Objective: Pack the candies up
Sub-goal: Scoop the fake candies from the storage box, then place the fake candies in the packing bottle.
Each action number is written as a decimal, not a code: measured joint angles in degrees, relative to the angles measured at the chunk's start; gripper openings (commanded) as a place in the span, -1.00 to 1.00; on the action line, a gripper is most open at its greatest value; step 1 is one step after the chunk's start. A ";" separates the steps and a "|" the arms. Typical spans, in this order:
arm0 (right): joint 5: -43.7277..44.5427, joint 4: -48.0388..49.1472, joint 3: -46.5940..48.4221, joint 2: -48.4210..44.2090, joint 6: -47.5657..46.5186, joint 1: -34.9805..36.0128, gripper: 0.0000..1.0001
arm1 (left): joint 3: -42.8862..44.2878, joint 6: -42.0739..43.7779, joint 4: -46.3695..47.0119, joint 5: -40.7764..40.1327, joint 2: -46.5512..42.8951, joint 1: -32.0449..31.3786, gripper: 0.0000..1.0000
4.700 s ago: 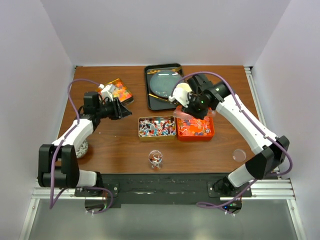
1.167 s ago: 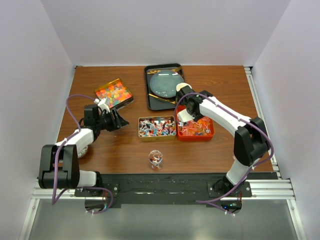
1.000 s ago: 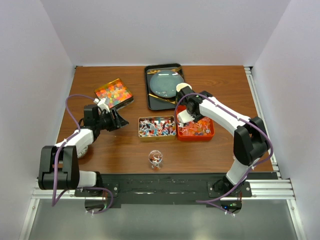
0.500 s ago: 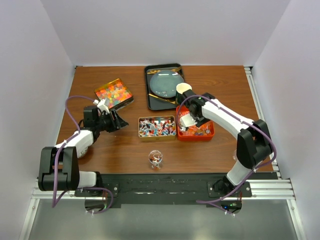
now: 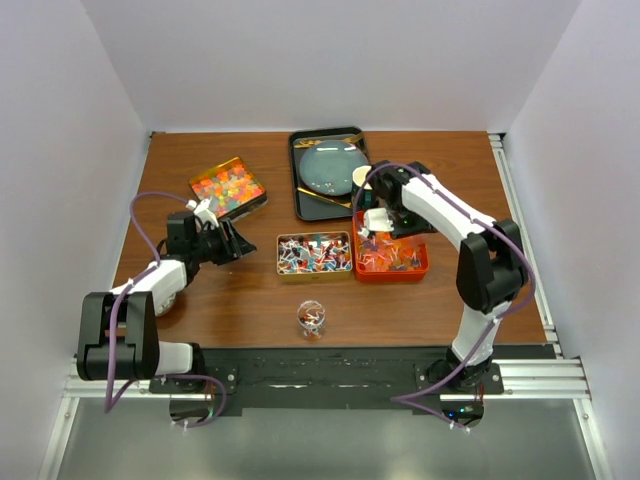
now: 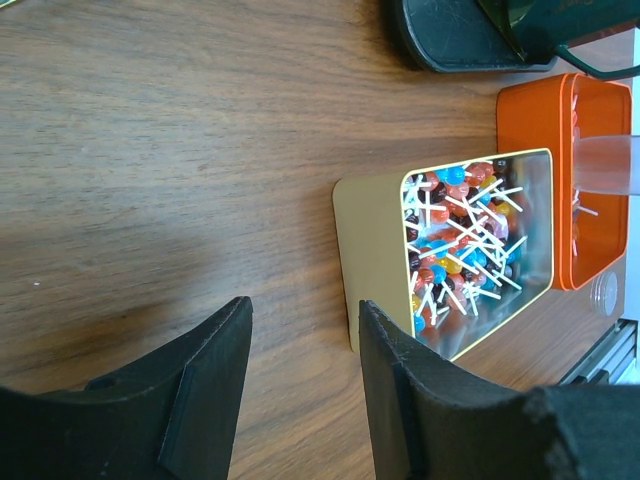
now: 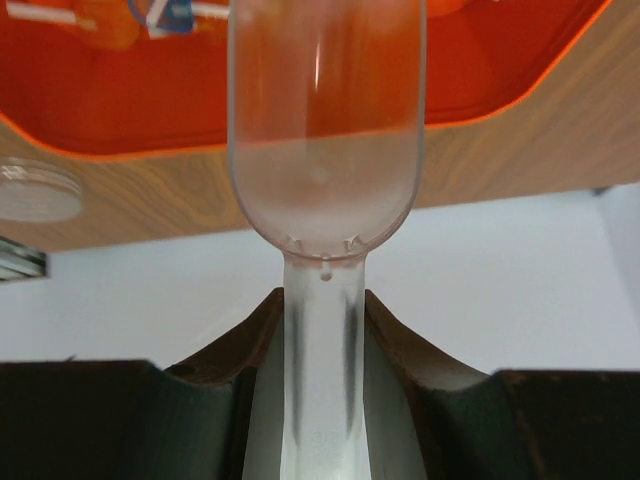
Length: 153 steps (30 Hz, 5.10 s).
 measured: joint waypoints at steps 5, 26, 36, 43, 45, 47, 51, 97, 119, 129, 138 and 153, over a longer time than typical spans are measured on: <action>-4.22 -1.20 2.19 4.94 6.62 -1.77 -1.00 | 0.00 0.00 0.00 -0.13 0.24 0.24 0.03; -6.99 -6.08 13.11 14.78 25.11 2.60 -1.00 | 0.00 -0.04 0.02 -0.17 1.90 2.32 0.03; -13.86 -4.28 15.19 18.14 33.16 3.82 -1.00 | 0.02 0.00 -0.50 -0.52 1.88 2.58 0.03; -17.42 4.83 7.13 13.14 34.80 3.80 -1.00 | 0.72 0.26 -2.08 -1.29 1.88 2.84 0.02; -18.64 6.86 5.73 12.52 35.41 3.80 -1.00 | 1.11 0.70 -2.58 -1.49 1.84 2.84 0.02; -19.61 8.52 5.20 12.17 36.04 3.82 -1.00 | 1.42 1.20 -3.19 -1.60 1.81 2.84 0.03; -21.66 13.25 1.99 10.03 36.83 3.80 -1.00 | 1.81 2.75 -4.11 -1.64 1.79 2.86 0.04; -36.63 12.98 -13.90 -29.49 18.29 6.58 -1.00 | 2.64 6.71 -4.00 -1.44 1.81 3.21 0.11; -19.10 -5.90 3.58 -16.28 -5.01 28.00 -1.00 | 2.64 5.46 -2.67 -1.38 0.11 3.21 0.12; -9.33 -6.47 4.02 -13.92 -4.15 37.70 -1.00 | 2.64 3.41 -1.92 -1.42 -1.92 3.63 0.11; -0.92 -6.21 4.24 -9.70 -0.02 41.05 -1.00 | 2.64 1.40 -1.84 -1.38 -4.31 4.04 0.11; 5.42 -6.05 3.89 -11.17 0.28 44.57 -1.00 | 2.64 1.03 -1.92 -0.44 -8.48 4.79 0.11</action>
